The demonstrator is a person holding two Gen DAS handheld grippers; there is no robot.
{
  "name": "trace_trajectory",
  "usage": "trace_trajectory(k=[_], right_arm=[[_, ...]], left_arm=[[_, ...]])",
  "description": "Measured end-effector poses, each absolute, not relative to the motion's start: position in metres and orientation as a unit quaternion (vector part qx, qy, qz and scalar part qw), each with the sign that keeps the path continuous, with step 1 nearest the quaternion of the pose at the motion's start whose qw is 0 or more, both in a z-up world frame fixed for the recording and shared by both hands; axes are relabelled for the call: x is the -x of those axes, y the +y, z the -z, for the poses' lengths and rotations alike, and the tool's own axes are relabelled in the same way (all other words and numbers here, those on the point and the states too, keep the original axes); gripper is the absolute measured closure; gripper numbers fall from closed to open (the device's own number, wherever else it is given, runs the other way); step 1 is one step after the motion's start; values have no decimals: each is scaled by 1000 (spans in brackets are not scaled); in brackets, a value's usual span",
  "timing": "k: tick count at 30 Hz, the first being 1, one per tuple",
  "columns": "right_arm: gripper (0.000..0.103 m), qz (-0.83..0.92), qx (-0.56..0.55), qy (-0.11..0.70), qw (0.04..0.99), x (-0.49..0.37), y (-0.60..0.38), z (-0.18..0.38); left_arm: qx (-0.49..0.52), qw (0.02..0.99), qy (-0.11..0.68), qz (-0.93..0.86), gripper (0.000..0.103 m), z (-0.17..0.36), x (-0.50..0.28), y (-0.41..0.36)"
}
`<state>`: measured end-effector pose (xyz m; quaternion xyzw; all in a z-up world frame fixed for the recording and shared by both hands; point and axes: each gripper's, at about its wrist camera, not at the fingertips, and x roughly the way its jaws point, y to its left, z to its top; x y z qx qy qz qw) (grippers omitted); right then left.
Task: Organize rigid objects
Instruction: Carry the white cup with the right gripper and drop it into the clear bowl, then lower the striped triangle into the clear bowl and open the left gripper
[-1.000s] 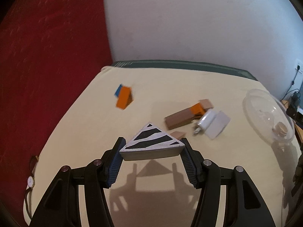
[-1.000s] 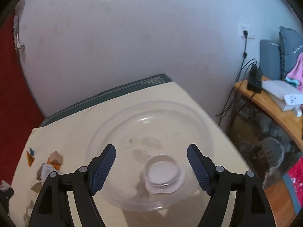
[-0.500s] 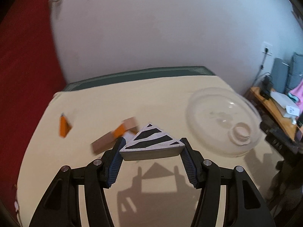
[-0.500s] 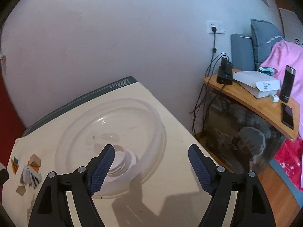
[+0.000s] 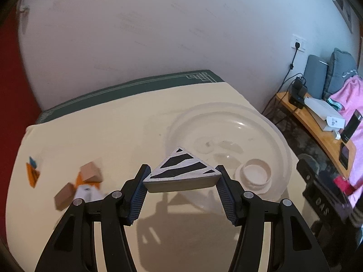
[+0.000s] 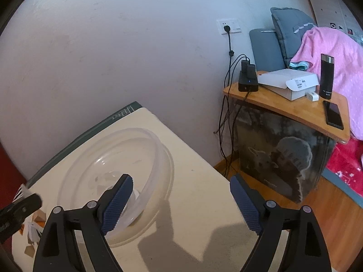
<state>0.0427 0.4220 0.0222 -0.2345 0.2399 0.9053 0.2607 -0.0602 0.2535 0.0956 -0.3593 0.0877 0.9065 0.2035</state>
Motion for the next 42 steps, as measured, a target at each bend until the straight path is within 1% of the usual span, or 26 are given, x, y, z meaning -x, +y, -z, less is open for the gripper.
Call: trace_trajectory(k=[3, 10, 11, 12, 14, 25, 42], right_arm=[[13, -905, 236, 241, 258, -42, 421, -22], [12, -904, 239, 246, 257, -41, 423, -21], [12, -903, 239, 246, 258, -42, 423, -21], [12, -903, 239, 246, 258, -42, 423, -21], [12, -903, 239, 247, 258, -42, 423, -21], [12, -902, 240, 249, 259, -42, 423, -21], [12, -904, 237, 247, 254, -41, 420, -19]], left_arm=[[372, 213, 78, -900, 44, -95, 69, 263], [365, 222, 86, -900, 43, -95, 78, 277], [365, 224, 88, -899, 39, -95, 79, 279], [365, 224, 89, -899, 29, -94, 80, 280], [359, 221, 90, -902, 22, -93, 79, 279], [359, 190, 94, -909, 22, -89, 78, 258], [359, 176, 101, -911, 21, -83, 64, 241]])
